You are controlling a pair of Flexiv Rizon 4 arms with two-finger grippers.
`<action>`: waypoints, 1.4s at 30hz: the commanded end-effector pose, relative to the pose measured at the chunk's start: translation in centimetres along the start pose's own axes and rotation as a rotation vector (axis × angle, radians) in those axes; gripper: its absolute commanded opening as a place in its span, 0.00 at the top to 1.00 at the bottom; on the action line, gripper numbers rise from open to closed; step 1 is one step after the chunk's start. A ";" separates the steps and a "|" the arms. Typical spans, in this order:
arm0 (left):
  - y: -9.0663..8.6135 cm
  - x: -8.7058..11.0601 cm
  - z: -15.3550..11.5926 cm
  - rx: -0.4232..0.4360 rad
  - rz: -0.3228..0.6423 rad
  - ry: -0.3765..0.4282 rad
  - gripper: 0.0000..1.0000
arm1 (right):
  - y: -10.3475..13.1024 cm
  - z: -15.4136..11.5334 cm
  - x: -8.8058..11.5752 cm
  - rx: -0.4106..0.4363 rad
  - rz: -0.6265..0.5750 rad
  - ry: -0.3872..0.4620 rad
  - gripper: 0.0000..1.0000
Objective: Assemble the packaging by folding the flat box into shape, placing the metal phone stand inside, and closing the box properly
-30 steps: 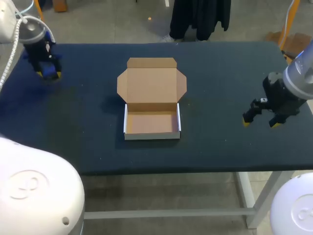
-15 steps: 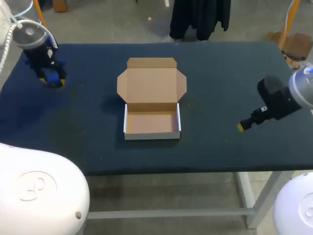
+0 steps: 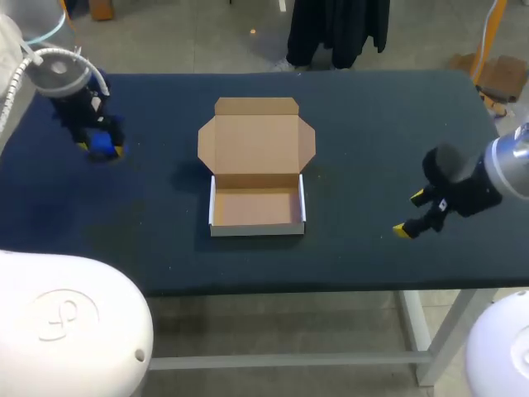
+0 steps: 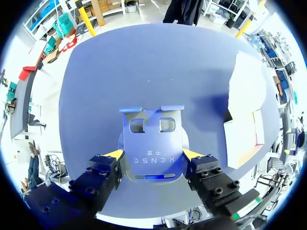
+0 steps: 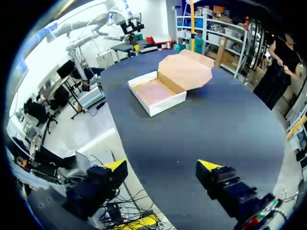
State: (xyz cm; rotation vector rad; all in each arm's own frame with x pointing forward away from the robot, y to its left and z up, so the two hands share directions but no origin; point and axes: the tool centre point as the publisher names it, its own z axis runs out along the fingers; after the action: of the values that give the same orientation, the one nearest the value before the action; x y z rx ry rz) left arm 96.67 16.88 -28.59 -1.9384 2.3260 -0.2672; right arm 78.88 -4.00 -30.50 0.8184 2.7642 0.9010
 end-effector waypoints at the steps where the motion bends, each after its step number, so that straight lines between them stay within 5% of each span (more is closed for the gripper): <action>1: 0.9 1.0 -0.8 0.026 0.005 -0.013 1.00 | -0.2 0.1 -0.6 -0.029 -0.018 0.032 0.00; 15: 1.8 3.8 -1.4 0.017 0.053 -0.006 1.00 | 0.1 1.3 -0.4 -0.033 -0.093 0.099 0.00; 42: 4.0 8.2 -4.2 0.023 0.087 0.022 1.00 | 0.1 1.3 -0.3 -0.026 -0.092 0.098 0.00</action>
State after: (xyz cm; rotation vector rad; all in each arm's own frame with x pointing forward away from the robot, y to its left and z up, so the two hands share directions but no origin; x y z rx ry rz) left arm 91.39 9.97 -25.50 -1.8346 2.4166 -0.3011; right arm 79.58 -3.23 -31.69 0.6587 2.8371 0.9726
